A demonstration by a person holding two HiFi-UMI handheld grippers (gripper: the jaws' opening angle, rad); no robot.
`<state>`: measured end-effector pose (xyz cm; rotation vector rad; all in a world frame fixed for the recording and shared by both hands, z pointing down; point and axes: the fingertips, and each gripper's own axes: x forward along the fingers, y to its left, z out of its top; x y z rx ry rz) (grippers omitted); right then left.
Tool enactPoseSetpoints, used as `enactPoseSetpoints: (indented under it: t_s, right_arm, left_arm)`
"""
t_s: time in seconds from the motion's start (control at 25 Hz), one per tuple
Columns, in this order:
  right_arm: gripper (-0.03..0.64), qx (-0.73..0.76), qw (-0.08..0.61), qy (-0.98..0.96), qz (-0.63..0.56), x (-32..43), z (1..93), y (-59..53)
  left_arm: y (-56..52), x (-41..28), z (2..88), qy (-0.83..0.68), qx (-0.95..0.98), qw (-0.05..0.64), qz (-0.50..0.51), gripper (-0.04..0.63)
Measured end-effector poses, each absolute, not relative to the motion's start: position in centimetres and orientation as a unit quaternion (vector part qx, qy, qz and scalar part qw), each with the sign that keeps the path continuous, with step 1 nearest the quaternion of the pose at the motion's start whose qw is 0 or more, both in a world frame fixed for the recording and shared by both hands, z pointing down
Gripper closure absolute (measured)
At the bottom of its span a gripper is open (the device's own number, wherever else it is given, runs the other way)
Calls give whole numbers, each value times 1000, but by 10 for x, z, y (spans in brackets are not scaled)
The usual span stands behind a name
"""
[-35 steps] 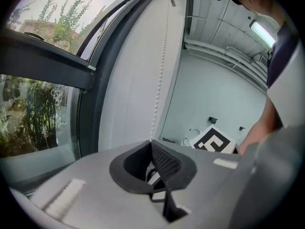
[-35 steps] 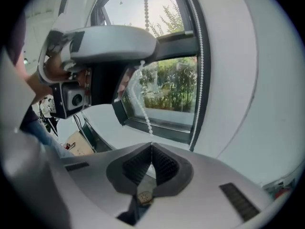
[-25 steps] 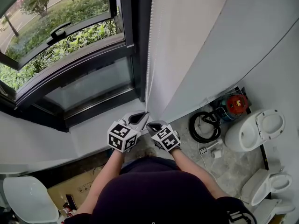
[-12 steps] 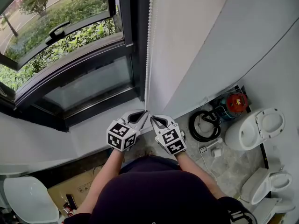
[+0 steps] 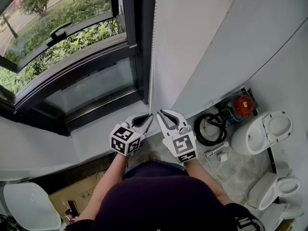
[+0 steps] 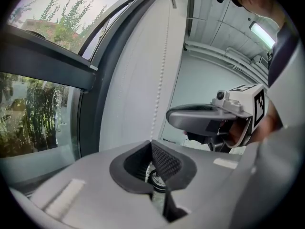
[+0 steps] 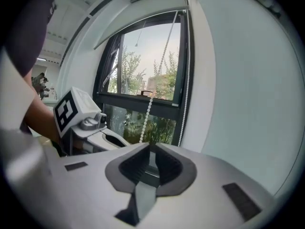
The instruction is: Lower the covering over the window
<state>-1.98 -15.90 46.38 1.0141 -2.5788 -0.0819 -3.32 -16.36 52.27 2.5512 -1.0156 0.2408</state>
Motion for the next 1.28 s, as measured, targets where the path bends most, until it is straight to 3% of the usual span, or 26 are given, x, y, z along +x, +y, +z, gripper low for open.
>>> enactPoseSetpoints:
  t_s: [0.84, 1.28]
  right_arm:
    - [591, 318, 50, -946, -46, -52, 346, -172]
    - [604, 317, 50, -946, -34, -69, 341, -185]
  left_arm:
    - [-166, -37, 523, -364, 908, 194, 81, 584]
    - [-168, -41, 523, -366, 907, 192, 78, 584]
